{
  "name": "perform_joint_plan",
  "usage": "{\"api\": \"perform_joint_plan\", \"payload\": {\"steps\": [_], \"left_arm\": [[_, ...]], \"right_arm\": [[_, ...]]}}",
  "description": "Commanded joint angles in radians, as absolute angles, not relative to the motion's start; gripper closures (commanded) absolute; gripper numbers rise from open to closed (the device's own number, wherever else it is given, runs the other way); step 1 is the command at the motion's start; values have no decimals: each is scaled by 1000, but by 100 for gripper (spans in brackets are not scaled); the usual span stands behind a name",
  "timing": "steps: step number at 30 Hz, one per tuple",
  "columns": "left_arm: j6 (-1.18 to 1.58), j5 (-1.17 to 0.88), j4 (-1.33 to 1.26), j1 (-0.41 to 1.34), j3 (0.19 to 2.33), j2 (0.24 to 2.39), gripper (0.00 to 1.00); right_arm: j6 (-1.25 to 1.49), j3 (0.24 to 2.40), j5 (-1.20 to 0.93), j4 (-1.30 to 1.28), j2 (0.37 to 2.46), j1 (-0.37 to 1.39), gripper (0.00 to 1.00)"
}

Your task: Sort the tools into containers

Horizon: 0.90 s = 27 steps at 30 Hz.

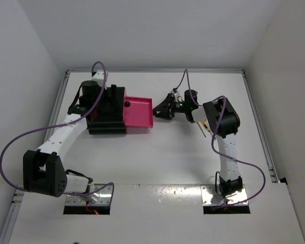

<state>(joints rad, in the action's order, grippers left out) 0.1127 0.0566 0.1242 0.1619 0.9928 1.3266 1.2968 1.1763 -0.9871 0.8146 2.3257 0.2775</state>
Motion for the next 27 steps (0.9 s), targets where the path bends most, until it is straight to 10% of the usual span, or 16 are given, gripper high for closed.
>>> {"api": "perform_joint_plan", "payload": {"steps": [1, 8, 16, 27], "left_arm": [[101, 52, 253, 158, 950, 1351, 0], [101, 52, 253, 158, 950, 1351, 0], [92, 52, 253, 158, 950, 1333, 0], [101, 34, 235, 167, 950, 1342, 0]], "right_arm": [[1262, 1177, -968, 830, 2326, 282, 35], [1146, 1114, -980, 746, 2171, 216, 34], [263, 1282, -787, -247, 1890, 37, 47], [-211, 1299, -411, -466, 1854, 18, 66]]}}
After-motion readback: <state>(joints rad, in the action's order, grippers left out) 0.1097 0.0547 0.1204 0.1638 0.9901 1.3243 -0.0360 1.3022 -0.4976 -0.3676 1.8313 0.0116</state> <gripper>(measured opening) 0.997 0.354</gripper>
